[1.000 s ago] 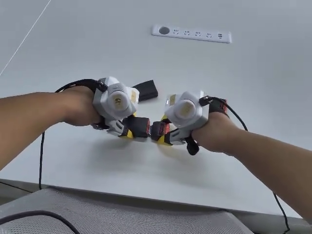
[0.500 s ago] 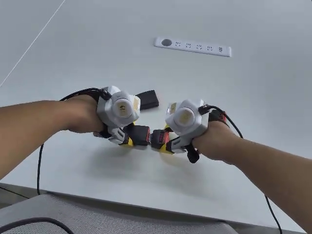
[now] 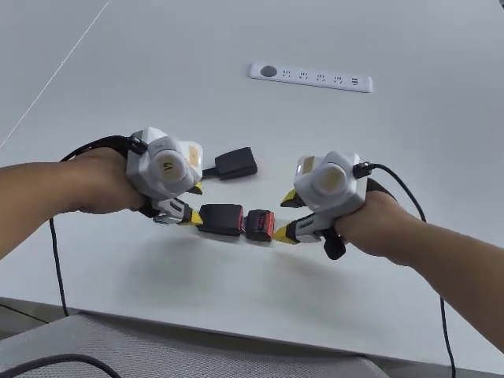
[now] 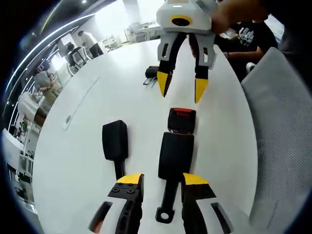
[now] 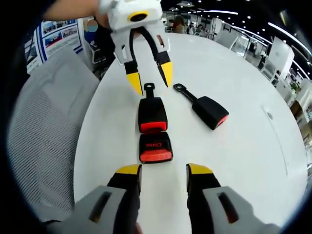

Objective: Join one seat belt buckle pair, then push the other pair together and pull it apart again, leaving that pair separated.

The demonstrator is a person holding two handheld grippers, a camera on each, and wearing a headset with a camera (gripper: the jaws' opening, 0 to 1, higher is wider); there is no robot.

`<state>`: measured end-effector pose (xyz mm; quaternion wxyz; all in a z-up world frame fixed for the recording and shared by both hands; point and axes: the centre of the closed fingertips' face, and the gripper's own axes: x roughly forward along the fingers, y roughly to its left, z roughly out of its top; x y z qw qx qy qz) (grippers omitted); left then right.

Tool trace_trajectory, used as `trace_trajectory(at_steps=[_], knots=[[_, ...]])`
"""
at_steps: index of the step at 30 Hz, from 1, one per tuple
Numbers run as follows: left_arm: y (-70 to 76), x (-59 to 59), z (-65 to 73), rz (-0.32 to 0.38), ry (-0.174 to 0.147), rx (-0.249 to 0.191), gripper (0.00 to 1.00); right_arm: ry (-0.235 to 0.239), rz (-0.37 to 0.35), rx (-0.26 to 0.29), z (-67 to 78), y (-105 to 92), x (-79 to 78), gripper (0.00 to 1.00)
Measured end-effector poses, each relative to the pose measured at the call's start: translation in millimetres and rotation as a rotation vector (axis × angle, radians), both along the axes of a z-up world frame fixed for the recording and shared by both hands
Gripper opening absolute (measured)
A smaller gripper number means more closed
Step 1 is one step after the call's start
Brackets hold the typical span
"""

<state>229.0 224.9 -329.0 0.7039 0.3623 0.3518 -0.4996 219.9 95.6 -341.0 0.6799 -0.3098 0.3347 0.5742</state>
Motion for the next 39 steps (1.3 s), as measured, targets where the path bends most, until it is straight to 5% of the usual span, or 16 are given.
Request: trace_trajectory(at_steps=[4, 6, 7, 10, 17, 22, 29, 39], knots=[[-9.7, 19.0, 6.3, 0.014, -0.039, -0.009, 0.31, -0.027, -0.013, -0.019, 4.1, -17.3, 14.5, 0.36], [-12.6, 37.0, 12.1, -0.059, -0.146, 0.052, 0.31, -0.046, -0.019, -0.039, 5.0, -30.0, 23.4, 0.36], [-14.4, 41.8, 13.8, -0.066, -0.162, 0.065, 0.31, -0.054, -0.02, -0.045, 5.7, -35.3, 27.3, 0.36], [-23.6, 57.7, 14.5, -0.026, -0.128, 0.024, 0.31, -0.066, -0.06, -0.063, 7.3, -58.0, 41.9, 0.36], [-25.4, 88.6, 8.5, -0.005, -0.12, 0.04, 0.32, -0.076, -0.098, -0.107, 5.8, -91.6, 53.4, 0.36], [-29.8, 97.8, -3.9, -0.018, -0.096, 0.064, 0.33, -0.077, -0.12, -0.118, 3.1, -104.9, 60.5, 0.36], [-37.6, 96.5, -19.5, -0.066, -0.087, 0.118, 0.35, -0.073, -0.122, -0.119, -1.9, -111.9, 68.0, 0.37], [-38.9, 92.2, -25.6, -0.108, -0.034, 0.114, 0.33, -0.046, -0.092, -0.152, -18.1, -116.6, 76.4, 0.35]])
